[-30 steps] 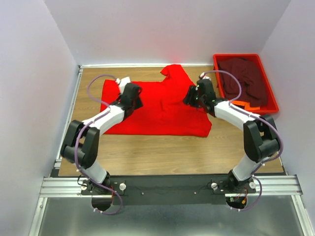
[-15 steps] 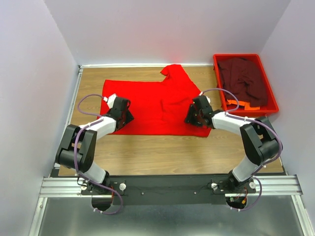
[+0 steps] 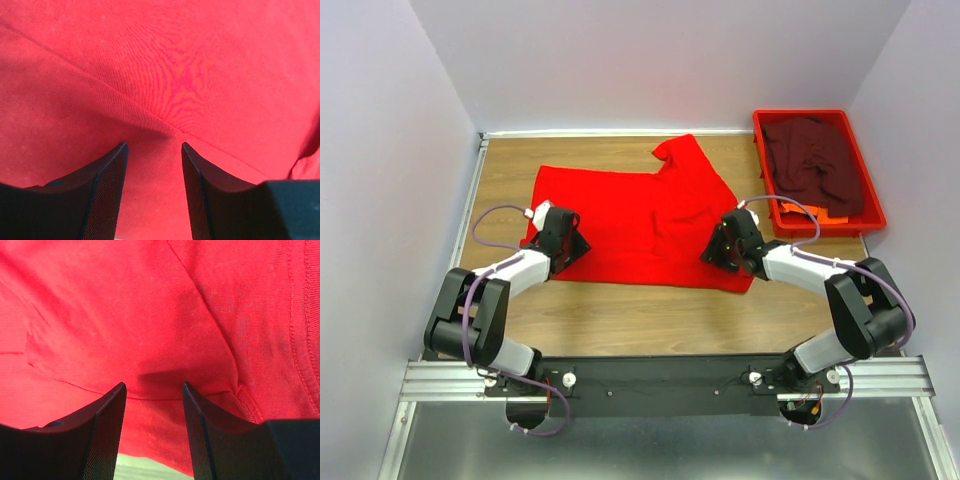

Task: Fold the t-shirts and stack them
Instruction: Fold the tshirt

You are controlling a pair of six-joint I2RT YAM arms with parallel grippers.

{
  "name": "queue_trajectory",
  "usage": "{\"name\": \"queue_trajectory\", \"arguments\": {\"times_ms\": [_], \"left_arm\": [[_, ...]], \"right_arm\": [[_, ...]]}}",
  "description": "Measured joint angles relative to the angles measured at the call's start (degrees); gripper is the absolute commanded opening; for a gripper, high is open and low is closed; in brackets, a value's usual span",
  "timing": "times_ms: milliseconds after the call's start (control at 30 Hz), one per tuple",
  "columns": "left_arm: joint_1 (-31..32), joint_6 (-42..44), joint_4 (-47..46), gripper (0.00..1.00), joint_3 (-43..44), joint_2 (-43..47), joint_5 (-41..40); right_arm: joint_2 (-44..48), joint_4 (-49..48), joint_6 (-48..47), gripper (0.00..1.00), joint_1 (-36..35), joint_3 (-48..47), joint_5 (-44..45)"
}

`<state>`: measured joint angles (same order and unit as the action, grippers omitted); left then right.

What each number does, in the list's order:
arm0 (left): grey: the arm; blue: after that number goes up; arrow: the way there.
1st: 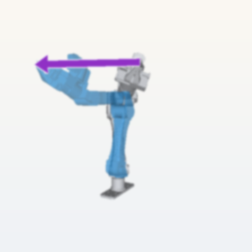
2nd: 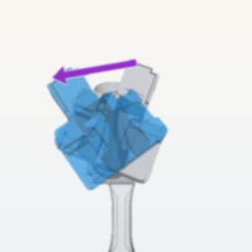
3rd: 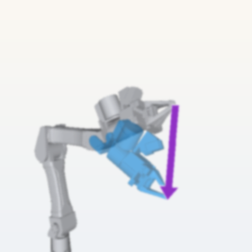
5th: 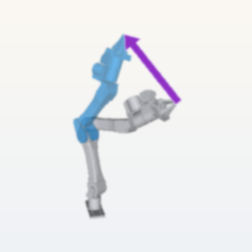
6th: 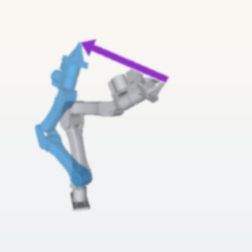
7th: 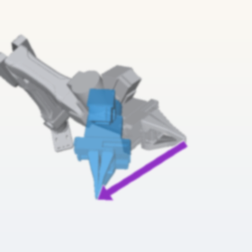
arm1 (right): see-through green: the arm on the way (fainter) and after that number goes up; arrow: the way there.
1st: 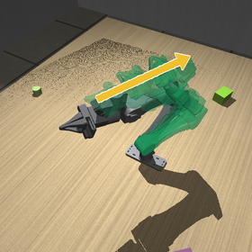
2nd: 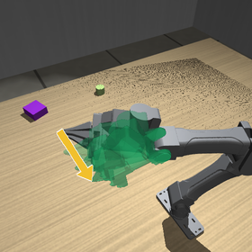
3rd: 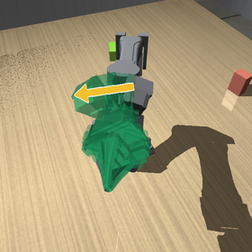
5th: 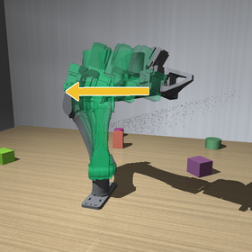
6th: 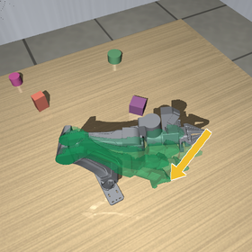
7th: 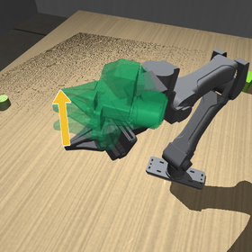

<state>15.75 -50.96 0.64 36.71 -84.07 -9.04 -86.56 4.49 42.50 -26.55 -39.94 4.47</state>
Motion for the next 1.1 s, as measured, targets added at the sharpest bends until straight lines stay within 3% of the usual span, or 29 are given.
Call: {"name": "queue_trajectory", "arguments": {"times_ms": [333, 533, 667, 867, 933, 1100], "left_arm": [[0.0, -1.1, 2.7, 0.56, -5.6, 7.5, 4.1], [-0.1, 1.2, 11.0, 0.57, -4.1, 10.6, 3.4], [-2.9, 5.6, 15.5, 0.57, 8.5, 8.0, -0.9], [-8.0, 9.0, 14.3, 0.55, 30.9, -3.2, -9.9], [-9.6, 9.6, 14.6, 0.52, 38.4, -9.4, -12.6], [-11.0, 12.3, 16.9, 0.51, 54.5, -26.6, -16.5]], "right_arm": [[5.6, 7.5, 0.9, 0.57, 1.1, 2.7, -1.4], [4.1, 14.3, -0.8, 0.57, 1.6, -1.7, -1.7], [-3.0, 18.2, -3.5, 0.57, 1.9, -15.9, -1.1], [-19.9, 17.2, -9.6, 0.59, 3.0, -46.9, 0.6], [-26.6, 16.2, -11.3, 0.58, 4.5, -58.1, 0.1], [-39.8, 14.2, -12.6, 0.58, 9.9, -75.6, -4.5]]}}
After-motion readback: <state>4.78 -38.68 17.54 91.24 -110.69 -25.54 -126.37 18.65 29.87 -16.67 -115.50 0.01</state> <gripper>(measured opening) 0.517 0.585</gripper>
